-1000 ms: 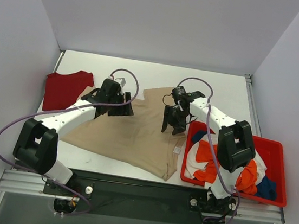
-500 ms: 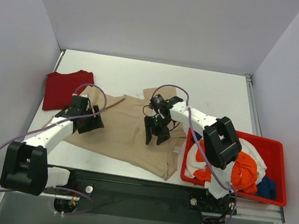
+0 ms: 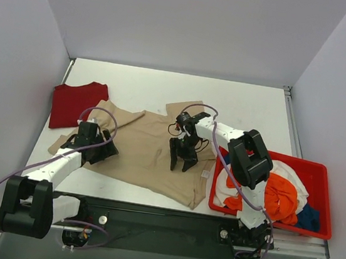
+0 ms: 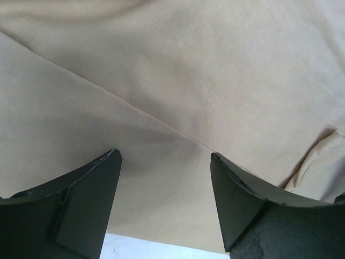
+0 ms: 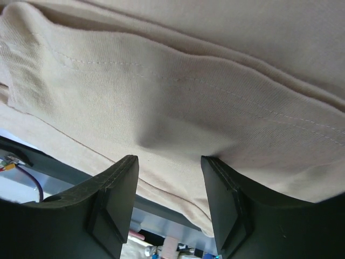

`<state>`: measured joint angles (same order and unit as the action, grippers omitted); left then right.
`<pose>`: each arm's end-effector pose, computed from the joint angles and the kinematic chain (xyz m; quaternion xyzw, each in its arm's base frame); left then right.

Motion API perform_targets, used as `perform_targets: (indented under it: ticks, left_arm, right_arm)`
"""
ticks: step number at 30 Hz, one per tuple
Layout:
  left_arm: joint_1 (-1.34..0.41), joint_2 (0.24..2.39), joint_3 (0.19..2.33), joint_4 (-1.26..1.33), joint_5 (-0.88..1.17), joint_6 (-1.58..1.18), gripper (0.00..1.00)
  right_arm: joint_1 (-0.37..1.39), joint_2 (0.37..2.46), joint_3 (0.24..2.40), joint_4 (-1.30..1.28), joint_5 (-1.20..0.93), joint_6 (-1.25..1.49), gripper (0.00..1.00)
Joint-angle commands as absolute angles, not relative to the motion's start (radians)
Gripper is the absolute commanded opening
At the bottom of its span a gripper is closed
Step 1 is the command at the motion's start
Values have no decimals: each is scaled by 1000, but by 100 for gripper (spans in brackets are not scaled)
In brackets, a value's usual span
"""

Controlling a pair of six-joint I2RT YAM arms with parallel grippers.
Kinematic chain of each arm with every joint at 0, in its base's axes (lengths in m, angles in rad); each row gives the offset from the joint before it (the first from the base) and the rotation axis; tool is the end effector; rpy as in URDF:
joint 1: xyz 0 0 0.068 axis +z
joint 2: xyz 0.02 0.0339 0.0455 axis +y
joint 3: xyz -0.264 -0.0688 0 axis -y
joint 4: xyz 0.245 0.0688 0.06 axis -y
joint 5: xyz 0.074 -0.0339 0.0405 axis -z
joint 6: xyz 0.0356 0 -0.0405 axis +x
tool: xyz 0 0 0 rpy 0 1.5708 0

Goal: Fold and stack the t-shirts
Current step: Grap the side of the flattened tshirt furthest away from the robot with both arms

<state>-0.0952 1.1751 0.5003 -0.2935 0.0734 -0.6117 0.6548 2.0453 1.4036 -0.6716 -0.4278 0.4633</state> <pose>0.2079 -0.0225 0.1607 -0.2332 0.9255 -0.1355 0.2661 0.3082 0.2552 0.1469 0.1198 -0.9621 -0.2450 0.0053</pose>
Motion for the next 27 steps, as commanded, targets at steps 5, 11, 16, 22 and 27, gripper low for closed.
perform_targets:
  ticks: [5, 11, 16, 22, 27]
  left_arm:
    - [-97, 1049, 356, -403, 95, -730, 78]
    - [-140, 902, 293, -416, 130, -816, 78]
    - [-213, 851, 316, -471, 106, -864, 78]
    - [-230, 833, 448, -555, 40, -836, 79]
    - [-198, 906, 630, -588, -29, -756, 80]
  right_arm:
    - [607, 2091, 1371, -733, -348, 434, 52]
    - [607, 2063, 1330, -764, -321, 423, 52]
    - [606, 2023, 1295, -776, -287, 423, 52]
    - [606, 1991, 1350, -792, -299, 411, 52]
    - [604, 1948, 1433, -813, -313, 391, 52]
